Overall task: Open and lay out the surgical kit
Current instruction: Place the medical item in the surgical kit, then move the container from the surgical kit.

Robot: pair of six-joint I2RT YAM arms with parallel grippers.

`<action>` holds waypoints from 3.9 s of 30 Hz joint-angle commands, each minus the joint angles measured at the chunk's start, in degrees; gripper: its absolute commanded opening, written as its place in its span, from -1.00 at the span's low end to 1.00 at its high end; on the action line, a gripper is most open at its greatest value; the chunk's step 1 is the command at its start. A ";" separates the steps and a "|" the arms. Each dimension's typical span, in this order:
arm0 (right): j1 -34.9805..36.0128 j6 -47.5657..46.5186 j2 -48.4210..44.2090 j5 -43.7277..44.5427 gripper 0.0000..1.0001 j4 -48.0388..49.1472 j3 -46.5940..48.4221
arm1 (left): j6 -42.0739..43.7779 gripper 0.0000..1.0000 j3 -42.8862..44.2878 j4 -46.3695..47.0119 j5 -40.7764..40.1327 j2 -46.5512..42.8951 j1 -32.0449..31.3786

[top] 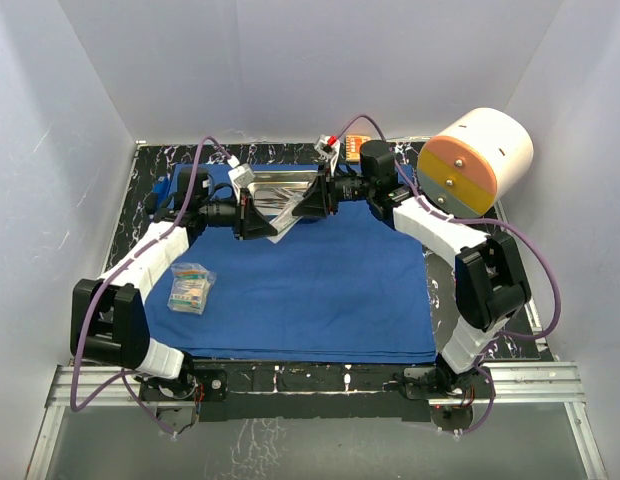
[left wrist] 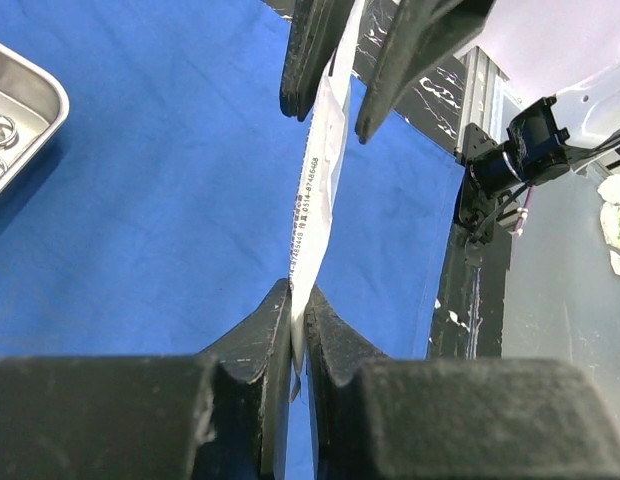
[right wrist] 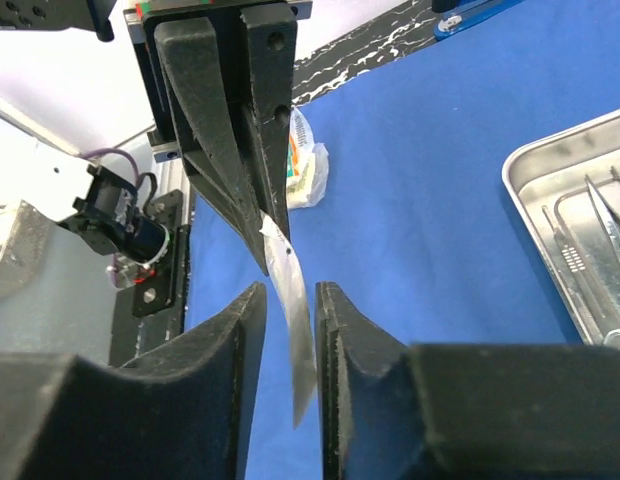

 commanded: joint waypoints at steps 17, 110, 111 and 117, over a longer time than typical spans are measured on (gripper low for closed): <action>4.33 -10.41 5.11 4.70 -1.00 -9.80 3.74 | 20.78 0.52 8.55 -21.23 -17.47 -13.68 11.46; -0.81 -12.90 32.98 60.26 0.06 -29.60 36.65 | -3.25 0.86 12.42 -1.27 -37.93 5.61 11.17; -0.93 -12.87 33.05 60.41 0.00 -29.72 36.42 | -3.17 0.86 12.23 -1.13 -37.87 5.51 11.04; -1.93 -11.90 30.96 61.22 -0.39 -28.77 31.74 | -2.53 0.86 11.58 -0.68 -37.86 5.19 10.55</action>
